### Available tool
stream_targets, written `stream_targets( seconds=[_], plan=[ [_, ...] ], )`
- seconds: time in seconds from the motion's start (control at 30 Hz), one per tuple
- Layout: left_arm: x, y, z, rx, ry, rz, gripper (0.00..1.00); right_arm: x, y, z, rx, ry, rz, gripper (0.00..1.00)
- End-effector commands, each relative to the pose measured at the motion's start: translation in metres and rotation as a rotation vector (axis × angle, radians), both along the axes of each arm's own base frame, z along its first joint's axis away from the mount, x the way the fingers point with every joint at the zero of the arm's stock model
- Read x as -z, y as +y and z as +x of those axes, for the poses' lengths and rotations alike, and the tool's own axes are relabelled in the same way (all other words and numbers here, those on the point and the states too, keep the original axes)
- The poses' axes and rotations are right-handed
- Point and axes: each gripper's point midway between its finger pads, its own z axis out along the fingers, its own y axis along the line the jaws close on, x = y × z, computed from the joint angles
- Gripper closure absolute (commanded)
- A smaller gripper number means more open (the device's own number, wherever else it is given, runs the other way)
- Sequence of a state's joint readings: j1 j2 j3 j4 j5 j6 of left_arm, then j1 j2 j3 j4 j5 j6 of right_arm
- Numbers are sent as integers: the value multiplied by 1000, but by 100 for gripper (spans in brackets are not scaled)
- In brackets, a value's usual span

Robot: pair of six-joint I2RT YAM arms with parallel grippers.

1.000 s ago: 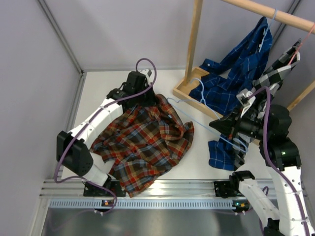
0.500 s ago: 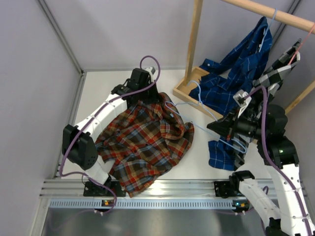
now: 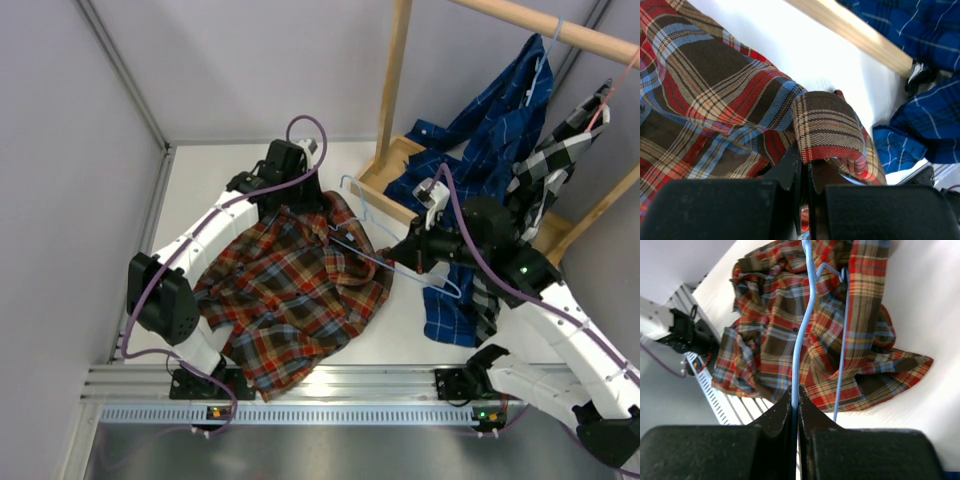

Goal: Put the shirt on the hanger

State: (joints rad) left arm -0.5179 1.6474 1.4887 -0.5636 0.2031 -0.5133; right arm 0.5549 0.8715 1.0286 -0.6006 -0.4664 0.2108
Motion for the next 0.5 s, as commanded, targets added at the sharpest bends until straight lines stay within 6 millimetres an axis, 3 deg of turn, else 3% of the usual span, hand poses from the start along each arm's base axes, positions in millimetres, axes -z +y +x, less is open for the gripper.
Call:
stream_targets(
  seconds=[0.0, 0.07, 0.13, 0.23, 0.4, 0.47],
  plan=[
    [-9, 6, -13, 42, -6, 15, 100, -42, 8, 28, 74, -162, 67, 100],
    [-13, 8, -19, 52, -17, 9, 100, -42, 12, 30, 83, -167, 106, 100],
    [-22, 6, -25, 76, -30, -10, 100, -59, 17, 38, 107, -222, 197, 100],
    [-48, 0, -41, 138, -83, -43, 100, -68, 22, 46, 134, -256, 278, 100],
    [-76, -3, -55, 174, -134, -30, 100, -70, 36, 51, 124, -286, 292, 100],
    [-86, -1, -59, 168, -155, -29, 100, -62, 39, 55, 142, -282, 273, 100]
  ],
)
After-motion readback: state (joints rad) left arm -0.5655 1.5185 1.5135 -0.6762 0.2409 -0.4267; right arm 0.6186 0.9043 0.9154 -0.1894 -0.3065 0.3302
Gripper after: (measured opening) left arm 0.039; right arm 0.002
